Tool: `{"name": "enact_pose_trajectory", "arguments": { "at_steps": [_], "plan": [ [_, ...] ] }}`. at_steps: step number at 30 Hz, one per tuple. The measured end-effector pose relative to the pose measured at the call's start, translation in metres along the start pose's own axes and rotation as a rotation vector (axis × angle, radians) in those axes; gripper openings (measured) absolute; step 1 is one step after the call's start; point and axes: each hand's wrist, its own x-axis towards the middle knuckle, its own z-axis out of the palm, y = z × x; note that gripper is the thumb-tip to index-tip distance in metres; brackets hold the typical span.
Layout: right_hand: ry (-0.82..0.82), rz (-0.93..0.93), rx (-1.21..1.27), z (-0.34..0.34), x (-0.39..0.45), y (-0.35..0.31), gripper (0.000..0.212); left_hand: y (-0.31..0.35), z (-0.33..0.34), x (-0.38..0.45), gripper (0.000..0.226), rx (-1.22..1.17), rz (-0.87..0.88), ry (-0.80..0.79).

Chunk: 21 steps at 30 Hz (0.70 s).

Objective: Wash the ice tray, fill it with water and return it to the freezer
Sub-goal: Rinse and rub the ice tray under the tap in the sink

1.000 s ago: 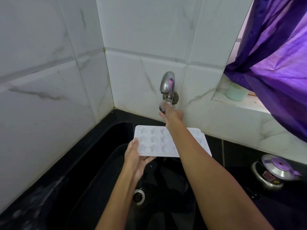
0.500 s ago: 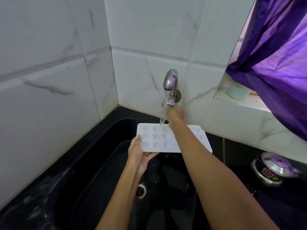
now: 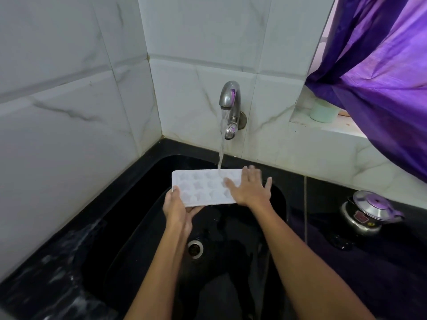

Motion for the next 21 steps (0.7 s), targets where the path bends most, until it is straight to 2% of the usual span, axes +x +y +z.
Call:
{"name": "enact_pose_trajectory", "arguments": {
  "at_steps": [2, 3, 4, 6, 9, 11, 13, 16, 18, 20, 21],
  "plan": [
    [0.019, 0.132, 0.030, 0.003, -0.005, -0.002, 0.085, -0.005, 0.000, -0.005, 0.026, 0.030, 0.002, -0.016],
    [0.038, 0.137, 0.055, 0.005, -0.009, -0.011, 0.082, -0.008, 0.002, -0.007, 0.026, 0.033, 0.000, -0.024],
    [0.053, 0.094, 0.092, 0.008, -0.013, -0.023, 0.079, -0.010, 0.005, -0.009, 0.025, 0.029, -0.006, -0.033],
    [0.058, -0.108, 0.130, 0.018, -0.023, -0.049, 0.075, -0.014, 0.011, -0.011, 0.024, 0.017, -0.022, -0.036],
    [0.043, -0.395, -0.018, 0.024, -0.034, -0.072, 0.067, -0.019, 0.009, -0.006, 0.031, -0.047, -0.067, -0.023],
    [0.042, -0.458, -0.112, 0.017, -0.029, -0.068, 0.065, -0.015, 0.006, -0.003, 0.038, -0.083, -0.086, -0.015],
    [0.055, -0.386, -0.140, 0.009, -0.020, -0.052, 0.072, -0.007, 0.003, 0.003, 0.041, -0.089, -0.083, -0.016],
    [0.057, -0.065, -0.057, -0.002, -0.007, -0.022, 0.092, 0.000, -0.001, 0.006, 0.038, -0.059, -0.069, -0.046],
    [0.063, 0.072, -0.045, -0.002, -0.007, -0.022, 0.092, -0.005, 0.004, 0.002, 0.036, -0.034, -0.092, -0.080],
    [0.113, 0.005, 0.018, 0.003, -0.013, -0.038, 0.084, -0.015, 0.012, -0.001, 0.037, -0.033, -0.117, -0.095],
    [0.135, -0.108, 0.054, 0.007, -0.018, -0.048, 0.079, -0.019, 0.016, -0.003, 0.038, -0.038, -0.129, -0.099]
  ]
}}
